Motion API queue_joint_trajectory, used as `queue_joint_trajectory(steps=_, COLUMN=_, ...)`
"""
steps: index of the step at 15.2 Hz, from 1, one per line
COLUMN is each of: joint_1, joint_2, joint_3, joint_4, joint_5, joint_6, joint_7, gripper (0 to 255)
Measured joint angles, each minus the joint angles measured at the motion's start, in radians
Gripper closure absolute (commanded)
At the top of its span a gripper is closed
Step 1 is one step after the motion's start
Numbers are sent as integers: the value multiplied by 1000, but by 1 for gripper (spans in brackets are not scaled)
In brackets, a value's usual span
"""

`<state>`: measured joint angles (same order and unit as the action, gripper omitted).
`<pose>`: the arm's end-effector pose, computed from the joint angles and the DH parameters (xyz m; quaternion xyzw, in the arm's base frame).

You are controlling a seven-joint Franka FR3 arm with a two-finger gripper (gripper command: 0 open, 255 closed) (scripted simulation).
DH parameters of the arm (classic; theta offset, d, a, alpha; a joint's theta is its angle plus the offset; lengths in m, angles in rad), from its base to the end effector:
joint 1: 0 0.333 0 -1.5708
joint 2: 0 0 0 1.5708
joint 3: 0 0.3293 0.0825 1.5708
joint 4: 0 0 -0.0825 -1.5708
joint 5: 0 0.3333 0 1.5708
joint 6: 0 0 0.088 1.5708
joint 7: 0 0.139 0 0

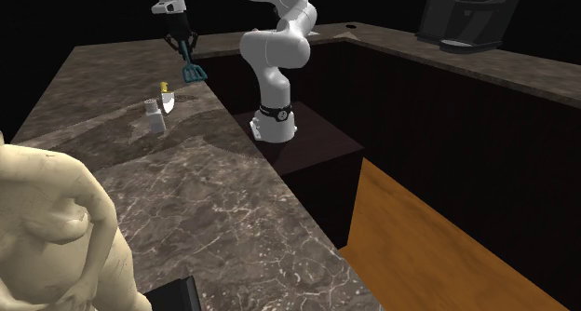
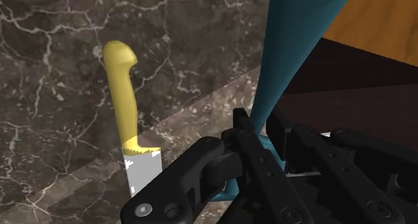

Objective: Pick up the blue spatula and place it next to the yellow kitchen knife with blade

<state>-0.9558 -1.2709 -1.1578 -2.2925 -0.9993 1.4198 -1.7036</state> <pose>-0.3581 -0.1892 0.3885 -0.9989 0.0027 -0.0405 0.0237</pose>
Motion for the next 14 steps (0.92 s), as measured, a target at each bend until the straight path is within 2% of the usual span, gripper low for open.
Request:
queue_joint_trajectory(steps=6, joint_1=76, joint_2=28, joint_3=-86, joint_4=191, joint_5=-57, joint_6=-15, joint_7=-125, gripper=255)
queue_joint_trajectory(steps=14, joint_1=77, joint_2=0, joint_3=-159, joint_4=163, joint_5=-119, joint_6=37, joint_7=-129, gripper=255)
